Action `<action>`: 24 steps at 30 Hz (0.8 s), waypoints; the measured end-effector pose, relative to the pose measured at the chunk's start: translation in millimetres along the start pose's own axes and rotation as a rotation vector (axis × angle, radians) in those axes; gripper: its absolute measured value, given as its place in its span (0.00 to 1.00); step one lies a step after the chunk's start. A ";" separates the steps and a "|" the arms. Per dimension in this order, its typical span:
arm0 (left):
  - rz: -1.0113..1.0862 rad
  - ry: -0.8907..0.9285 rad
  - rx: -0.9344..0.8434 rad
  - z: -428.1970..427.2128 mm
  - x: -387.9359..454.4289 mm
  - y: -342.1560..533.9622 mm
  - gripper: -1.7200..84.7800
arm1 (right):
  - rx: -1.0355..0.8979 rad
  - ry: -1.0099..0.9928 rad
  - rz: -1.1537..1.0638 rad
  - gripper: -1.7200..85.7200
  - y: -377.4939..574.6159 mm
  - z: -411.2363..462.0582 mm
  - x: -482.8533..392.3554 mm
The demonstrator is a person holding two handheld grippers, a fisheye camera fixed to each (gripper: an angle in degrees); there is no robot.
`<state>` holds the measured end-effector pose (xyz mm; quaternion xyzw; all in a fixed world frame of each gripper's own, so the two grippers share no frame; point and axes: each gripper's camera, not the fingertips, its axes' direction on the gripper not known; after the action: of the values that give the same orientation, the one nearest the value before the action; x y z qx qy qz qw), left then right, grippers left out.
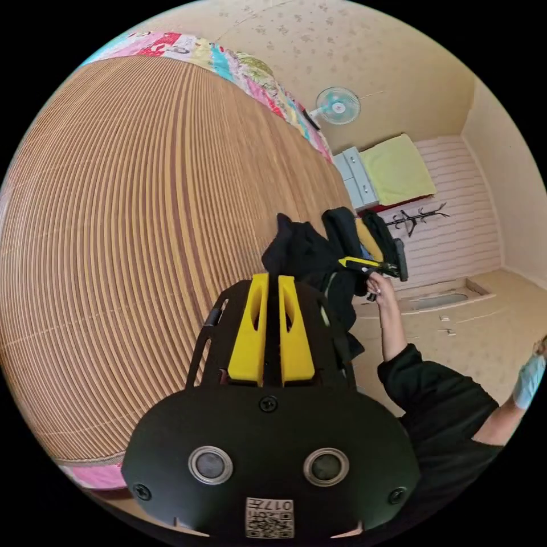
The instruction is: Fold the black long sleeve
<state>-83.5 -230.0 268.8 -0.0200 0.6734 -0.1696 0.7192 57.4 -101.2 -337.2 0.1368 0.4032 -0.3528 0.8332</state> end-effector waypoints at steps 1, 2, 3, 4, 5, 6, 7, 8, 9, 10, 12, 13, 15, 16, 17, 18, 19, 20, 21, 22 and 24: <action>0.024 0.081 0.039 -14.6 7.2 12.2 0.05 | 0.040 -0.034 0.007 0.06 11.3 -11.2 1.4; 0.051 0.154 0.065 -28.3 15.4 25.4 0.04 | 0.139 -0.126 0.015 0.06 36.8 -36.7 5.3; 0.065 0.182 0.076 -35.0 19.9 32.3 0.03 | 0.248 -0.218 0.022 0.05 65.4 -63.9 10.7; 0.089 0.215 0.102 -49.1 29.0 46.5 0.03 | 0.300 -0.260 0.024 0.05 80.4 -76.9 13.7; 0.116 0.238 0.139 -65.3 38.6 62.0 0.02 | 0.405 -0.338 0.016 0.05 111.4 -102.3 19.5; 0.134 0.260 0.165 -74.6 43.4 69.9 0.02 | 0.500 -0.415 0.007 0.05 140.6 -124.2 25.5; 0.159 0.267 0.191 -91.9 53.4 84.6 0.02 | 0.543 -0.454 0.003 0.05 154.4 -134.0 28.4; 0.186 0.234 0.215 -108.4 65.2 99.2 0.01 | 0.614 -0.513 -0.007 0.05 179.8 -151.7 32.3; 0.205 0.220 0.226 -116.3 71.7 106.5 0.01 | 0.668 -0.550 -0.024 0.05 202.9 -167.8 33.0; 0.237 0.219 0.252 -132.4 83.3 120.7 0.01 | 0.695 -0.563 -0.036 0.05 213.7 -175.5 32.3; 0.277 0.292 0.338 -161.5 95.8 142.4 0.01 | 0.863 -0.666 -0.102 0.04 258.8 -208.2 32.4; 0.311 0.376 0.411 -183.1 102.0 155.9 0.01 | 0.913 -0.699 -0.119 0.04 270.1 -216.6 33.3; 0.362 0.462 0.509 -216.7 114.0 174.6 0.01 | 1.098 -0.825 -0.239 0.04 311.0 -250.7 33.7; 0.413 0.476 0.551 -237.5 128.0 185.6 0.01 | 1.137 -0.847 -0.282 0.04 319.7 -259.4 31.6; 0.466 0.453 0.578 -255.4 145.9 195.7 0.01 | 1.196 -0.862 -0.364 0.04 335.1 -277.0 23.5; 0.490 0.436 0.593 -264.0 155.4 201.1 0.01 | 1.235 -0.832 -0.434 0.04 348.5 -294.4 11.1; 0.537 0.407 0.622 -280.0 173.8 211.9 0.01 | 1.258 -0.815 -0.466 0.04 355.7 -302.8 4.6; 0.593 0.399 0.654 -294.5 190.9 223.3 0.01 | 1.294 -0.793 -0.528 0.05 368.3 -316.8 -7.1; 0.621 0.397 0.674 -301.3 198.6 229.3 0.01 | 1.336 -0.796 -0.586 0.05 380.3 -328.0 -15.8; 0.659 0.403 0.718 -314.1 210.7 240.9 0.01 | 1.359 -0.803 -0.603 0.05 385.9 -332.6 -18.8; 0.707 0.426 0.778 -332.1 224.9 256.0 0.01 | 1.410 -0.811 -0.616 0.05 399.6 -348.3 -28.3</action>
<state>-344.0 16.5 -44.0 0.5079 0.6574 -0.1544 0.5348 124.0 375.9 -560.1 0.3696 -0.2185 -0.7515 0.5009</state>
